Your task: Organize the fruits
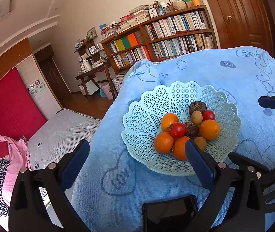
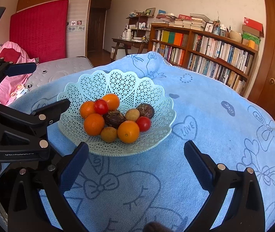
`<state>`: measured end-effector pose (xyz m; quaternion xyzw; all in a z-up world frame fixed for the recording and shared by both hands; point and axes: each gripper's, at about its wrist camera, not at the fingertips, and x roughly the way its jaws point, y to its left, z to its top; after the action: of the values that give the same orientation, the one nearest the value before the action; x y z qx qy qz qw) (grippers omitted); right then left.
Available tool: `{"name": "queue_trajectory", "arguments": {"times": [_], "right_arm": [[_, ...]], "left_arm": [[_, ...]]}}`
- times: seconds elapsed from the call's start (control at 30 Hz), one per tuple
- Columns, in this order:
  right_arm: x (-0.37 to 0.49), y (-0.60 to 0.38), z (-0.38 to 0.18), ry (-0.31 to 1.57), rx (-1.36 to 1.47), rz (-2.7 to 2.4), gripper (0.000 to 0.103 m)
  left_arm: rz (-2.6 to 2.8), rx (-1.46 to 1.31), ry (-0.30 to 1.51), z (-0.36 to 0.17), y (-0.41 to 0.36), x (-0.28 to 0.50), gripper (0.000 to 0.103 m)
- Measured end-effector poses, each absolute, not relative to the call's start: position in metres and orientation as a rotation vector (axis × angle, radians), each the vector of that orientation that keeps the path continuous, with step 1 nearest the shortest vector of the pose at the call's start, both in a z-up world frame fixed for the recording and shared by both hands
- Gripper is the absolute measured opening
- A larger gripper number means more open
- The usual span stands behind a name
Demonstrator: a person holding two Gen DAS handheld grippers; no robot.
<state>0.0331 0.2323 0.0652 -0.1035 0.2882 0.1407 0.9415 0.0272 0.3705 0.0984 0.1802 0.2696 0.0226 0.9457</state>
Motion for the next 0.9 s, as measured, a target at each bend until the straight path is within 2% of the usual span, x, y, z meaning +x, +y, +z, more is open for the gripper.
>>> {"name": "queue_trajectory", "arguments": {"times": [0.9], "right_arm": [[0.0337,0.2343,0.0647,0.597,-0.205,0.301,0.098]], "left_arm": [[0.046,0.369,0.550,0.0968,0.3700,0.0274,0.100]]}}
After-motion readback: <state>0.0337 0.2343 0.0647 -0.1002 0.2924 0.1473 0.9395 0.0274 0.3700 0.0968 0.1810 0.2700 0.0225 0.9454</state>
